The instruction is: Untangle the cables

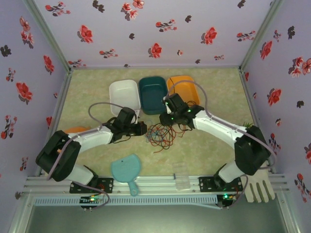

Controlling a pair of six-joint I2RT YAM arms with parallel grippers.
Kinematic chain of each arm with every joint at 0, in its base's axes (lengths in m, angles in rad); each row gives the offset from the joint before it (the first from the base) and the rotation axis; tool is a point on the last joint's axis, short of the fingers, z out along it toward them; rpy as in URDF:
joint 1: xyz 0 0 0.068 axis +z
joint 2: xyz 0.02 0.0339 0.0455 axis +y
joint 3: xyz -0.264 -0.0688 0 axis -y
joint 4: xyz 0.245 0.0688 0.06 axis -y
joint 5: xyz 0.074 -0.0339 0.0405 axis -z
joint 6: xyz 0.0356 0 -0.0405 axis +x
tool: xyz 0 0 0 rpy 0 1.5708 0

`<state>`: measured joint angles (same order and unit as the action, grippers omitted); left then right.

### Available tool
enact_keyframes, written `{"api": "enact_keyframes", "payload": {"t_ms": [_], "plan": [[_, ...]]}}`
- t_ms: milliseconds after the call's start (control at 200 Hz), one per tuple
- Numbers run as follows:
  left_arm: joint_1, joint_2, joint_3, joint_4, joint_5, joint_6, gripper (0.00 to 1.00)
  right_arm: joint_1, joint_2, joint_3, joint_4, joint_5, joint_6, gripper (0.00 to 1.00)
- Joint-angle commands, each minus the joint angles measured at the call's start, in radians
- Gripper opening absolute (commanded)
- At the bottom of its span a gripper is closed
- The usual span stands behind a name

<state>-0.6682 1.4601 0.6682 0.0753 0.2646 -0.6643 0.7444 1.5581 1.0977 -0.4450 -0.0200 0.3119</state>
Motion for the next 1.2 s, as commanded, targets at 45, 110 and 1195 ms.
{"api": "enact_keyframes", "payload": {"t_ms": [45, 110, 1195], "plan": [[0.009, -0.026, -0.016, 0.012, -0.016, -0.011, 0.07, 0.020, 0.072, 0.046, -0.027, -0.002, -0.080, 0.40], [0.009, -0.028, -0.015, 0.012, -0.019, -0.010, 0.07, 0.029, 0.094, 0.053, -0.031, 0.006, -0.102, 0.41], [0.082, -0.120, -0.078, -0.035, -0.054, 0.006, 0.02, 0.036, 0.199, 0.142, -0.051, -0.051, -0.479, 0.44]]}}
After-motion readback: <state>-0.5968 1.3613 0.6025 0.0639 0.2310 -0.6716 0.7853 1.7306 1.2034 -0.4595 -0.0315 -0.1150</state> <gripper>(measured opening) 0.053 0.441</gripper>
